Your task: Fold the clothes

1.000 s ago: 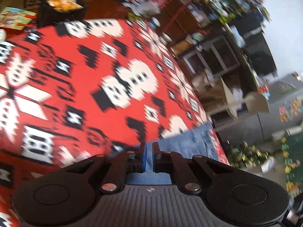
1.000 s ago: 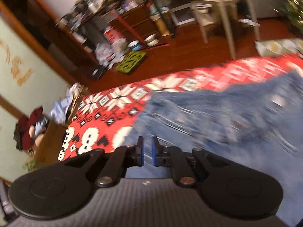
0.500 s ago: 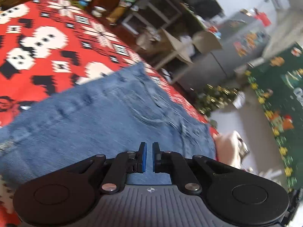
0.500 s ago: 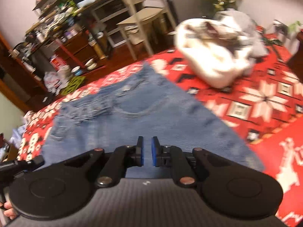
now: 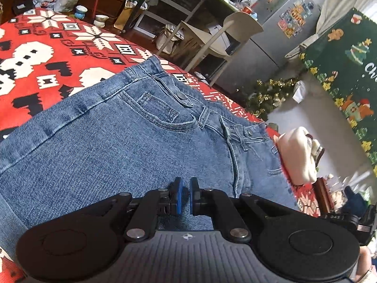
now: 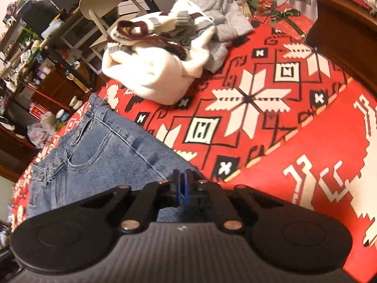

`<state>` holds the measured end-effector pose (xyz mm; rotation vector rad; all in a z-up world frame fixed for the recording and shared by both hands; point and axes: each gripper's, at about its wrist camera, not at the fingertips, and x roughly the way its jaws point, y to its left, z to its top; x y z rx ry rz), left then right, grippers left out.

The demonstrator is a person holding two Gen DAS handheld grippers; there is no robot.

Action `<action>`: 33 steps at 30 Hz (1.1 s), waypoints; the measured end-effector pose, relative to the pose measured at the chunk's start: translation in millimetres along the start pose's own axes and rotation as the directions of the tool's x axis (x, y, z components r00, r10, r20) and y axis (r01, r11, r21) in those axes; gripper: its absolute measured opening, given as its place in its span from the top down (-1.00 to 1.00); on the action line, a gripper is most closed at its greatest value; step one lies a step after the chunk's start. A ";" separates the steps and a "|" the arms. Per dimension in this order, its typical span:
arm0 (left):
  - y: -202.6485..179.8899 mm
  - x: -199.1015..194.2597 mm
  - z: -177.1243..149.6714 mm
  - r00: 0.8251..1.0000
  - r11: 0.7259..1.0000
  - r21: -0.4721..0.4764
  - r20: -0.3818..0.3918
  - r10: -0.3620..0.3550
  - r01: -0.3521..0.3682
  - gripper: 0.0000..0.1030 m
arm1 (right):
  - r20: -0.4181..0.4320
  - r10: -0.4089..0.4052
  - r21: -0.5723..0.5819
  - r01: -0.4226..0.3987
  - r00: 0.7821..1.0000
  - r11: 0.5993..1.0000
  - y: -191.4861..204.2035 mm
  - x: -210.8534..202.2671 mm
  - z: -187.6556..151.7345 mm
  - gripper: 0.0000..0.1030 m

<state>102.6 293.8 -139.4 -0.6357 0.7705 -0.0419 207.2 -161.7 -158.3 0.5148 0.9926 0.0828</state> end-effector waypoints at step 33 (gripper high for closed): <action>-158.0 45.7 -42.1 0.962 0.977 0.072 -0.206 -0.182 0.200 0.91 | 0.003 0.189 0.348 -0.178 0.982 0.921 -33.7 -17.2 3.4 0.67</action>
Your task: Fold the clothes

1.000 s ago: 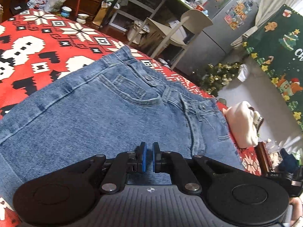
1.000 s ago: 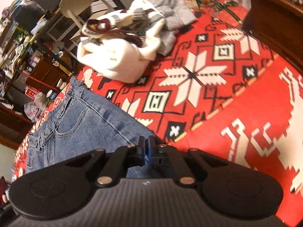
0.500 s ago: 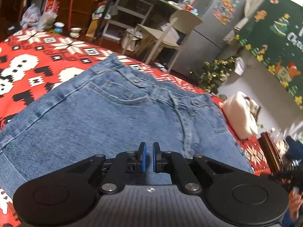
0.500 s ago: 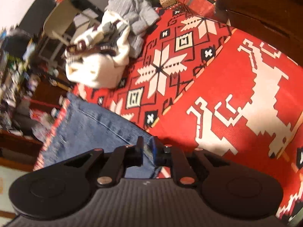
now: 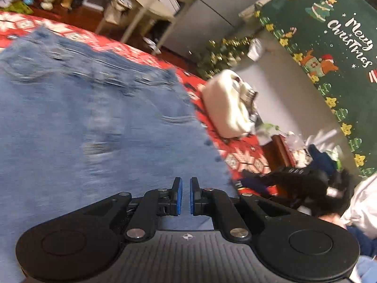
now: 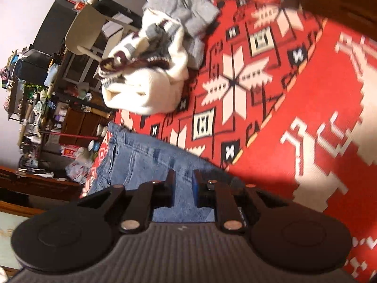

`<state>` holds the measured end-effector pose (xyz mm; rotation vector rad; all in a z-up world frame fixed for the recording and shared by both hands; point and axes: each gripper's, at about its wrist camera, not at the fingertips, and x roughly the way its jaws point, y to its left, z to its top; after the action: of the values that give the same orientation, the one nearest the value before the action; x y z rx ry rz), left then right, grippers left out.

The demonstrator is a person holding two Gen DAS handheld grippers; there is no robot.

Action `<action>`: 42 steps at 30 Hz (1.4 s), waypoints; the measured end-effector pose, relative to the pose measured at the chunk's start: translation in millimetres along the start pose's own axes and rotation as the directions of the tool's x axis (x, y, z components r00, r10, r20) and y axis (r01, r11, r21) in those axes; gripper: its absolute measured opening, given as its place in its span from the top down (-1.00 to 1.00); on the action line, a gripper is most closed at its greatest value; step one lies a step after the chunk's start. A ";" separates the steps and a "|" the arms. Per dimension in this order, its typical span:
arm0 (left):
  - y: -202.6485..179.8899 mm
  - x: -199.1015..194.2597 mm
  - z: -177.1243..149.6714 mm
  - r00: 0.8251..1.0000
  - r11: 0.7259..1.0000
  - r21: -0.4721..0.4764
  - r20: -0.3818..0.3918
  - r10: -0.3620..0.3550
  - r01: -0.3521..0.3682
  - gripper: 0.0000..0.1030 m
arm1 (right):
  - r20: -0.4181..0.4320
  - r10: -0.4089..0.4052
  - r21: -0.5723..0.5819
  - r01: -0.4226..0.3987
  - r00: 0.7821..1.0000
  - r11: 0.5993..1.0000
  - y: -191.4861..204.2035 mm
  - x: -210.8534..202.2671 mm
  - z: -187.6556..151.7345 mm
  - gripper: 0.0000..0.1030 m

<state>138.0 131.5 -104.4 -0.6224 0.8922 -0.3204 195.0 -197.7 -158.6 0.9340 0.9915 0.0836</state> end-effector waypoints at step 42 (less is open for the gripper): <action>-4.9 167.7 126.1 0.994 0.974 0.196 0.009 0.111 -0.111 0.99 | 0.083 0.109 -0.098 -0.101 0.991 0.990 18.8 63.9 14.8 0.87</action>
<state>339.3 89.5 -146.7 -0.3879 0.8810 -0.3041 249.2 -166.2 -185.6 0.8963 0.8493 0.1744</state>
